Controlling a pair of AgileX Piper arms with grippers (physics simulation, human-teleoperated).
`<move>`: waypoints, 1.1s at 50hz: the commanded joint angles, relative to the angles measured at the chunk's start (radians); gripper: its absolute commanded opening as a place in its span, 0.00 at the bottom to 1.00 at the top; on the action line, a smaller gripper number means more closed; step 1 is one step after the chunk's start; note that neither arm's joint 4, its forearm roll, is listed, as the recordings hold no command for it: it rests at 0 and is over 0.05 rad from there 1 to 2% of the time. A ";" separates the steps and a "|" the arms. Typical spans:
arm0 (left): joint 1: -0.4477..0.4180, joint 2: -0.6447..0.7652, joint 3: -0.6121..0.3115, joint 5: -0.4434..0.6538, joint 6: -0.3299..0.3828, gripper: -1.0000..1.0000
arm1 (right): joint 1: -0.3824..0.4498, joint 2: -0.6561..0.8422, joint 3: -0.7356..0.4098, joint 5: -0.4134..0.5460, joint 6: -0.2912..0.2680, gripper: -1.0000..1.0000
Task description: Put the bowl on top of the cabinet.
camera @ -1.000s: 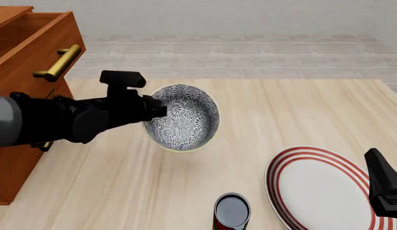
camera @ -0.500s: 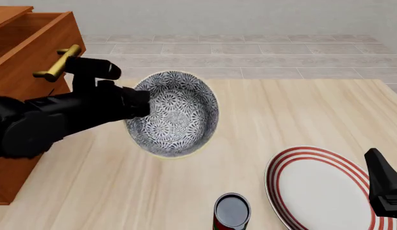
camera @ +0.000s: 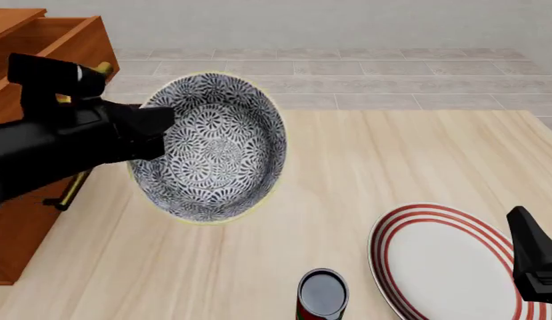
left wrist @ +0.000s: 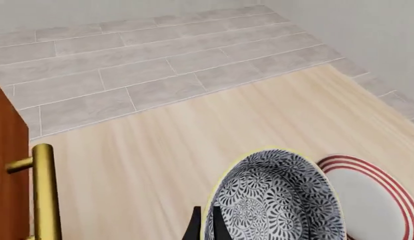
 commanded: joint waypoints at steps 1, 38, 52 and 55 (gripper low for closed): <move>0.042 -0.141 -0.021 0.054 0.041 0.00 | 0.000 0.000 0.000 0.000 0.000 1.00; 0.196 -0.399 -0.081 0.184 0.099 0.00 | 0.004 -0.007 -0.103 0.111 0.001 1.00; 0.215 -0.453 -0.128 0.231 0.092 0.00 | 0.004 -0.007 -0.103 0.111 0.001 1.00; 0.206 -0.464 -0.140 0.246 0.098 0.00 | 0.004 -0.007 -0.101 0.109 0.001 1.00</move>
